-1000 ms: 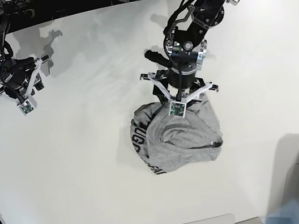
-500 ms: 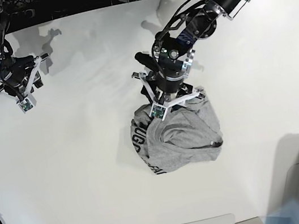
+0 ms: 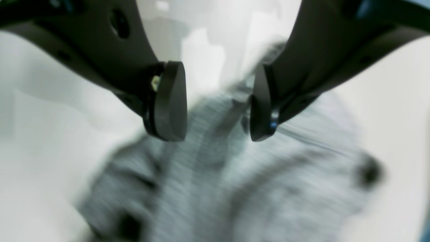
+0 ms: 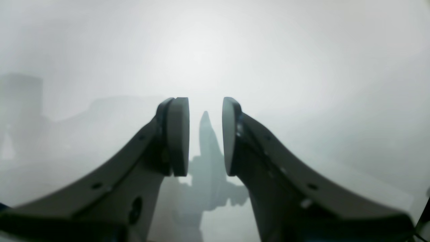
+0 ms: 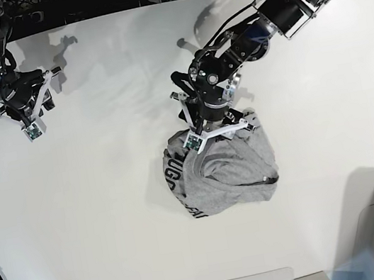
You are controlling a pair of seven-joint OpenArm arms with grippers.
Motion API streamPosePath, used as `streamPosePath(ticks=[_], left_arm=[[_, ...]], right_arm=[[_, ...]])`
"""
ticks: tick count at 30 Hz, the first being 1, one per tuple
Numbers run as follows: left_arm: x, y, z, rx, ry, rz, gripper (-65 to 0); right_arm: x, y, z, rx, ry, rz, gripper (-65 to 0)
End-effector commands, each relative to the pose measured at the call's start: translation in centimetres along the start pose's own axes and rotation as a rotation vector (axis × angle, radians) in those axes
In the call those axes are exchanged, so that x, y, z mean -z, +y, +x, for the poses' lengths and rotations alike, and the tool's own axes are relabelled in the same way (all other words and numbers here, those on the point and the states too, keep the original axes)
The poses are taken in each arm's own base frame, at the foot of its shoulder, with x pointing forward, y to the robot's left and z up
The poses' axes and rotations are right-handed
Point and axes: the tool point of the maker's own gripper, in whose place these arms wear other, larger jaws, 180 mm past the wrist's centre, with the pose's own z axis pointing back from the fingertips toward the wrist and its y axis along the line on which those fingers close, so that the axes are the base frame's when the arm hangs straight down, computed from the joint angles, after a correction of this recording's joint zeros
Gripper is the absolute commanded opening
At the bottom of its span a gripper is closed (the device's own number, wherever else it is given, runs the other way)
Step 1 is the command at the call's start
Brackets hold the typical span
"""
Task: Fold the T-shirt properly
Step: 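Lift and reposition the bundle with the left gripper, flattening it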
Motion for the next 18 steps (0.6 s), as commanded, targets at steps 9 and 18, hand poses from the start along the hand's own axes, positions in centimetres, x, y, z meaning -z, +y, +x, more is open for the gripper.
streamPosePath(ticks=[9, 18], left_arm=[[0.3, 2.7, 2.7, -0.005, -0.067, 0.068, -45.7], [-3.0, 4.5, 4.4, -0.141, -0.101, 0.063, -58.9]], right_arm=[[-0.5, -0.7, 0.9, -0.018, -0.031, -0.014, -48.0], [-0.5, -0.7, 0.9, -0.019, -0.031, -0.017, -48.0]])
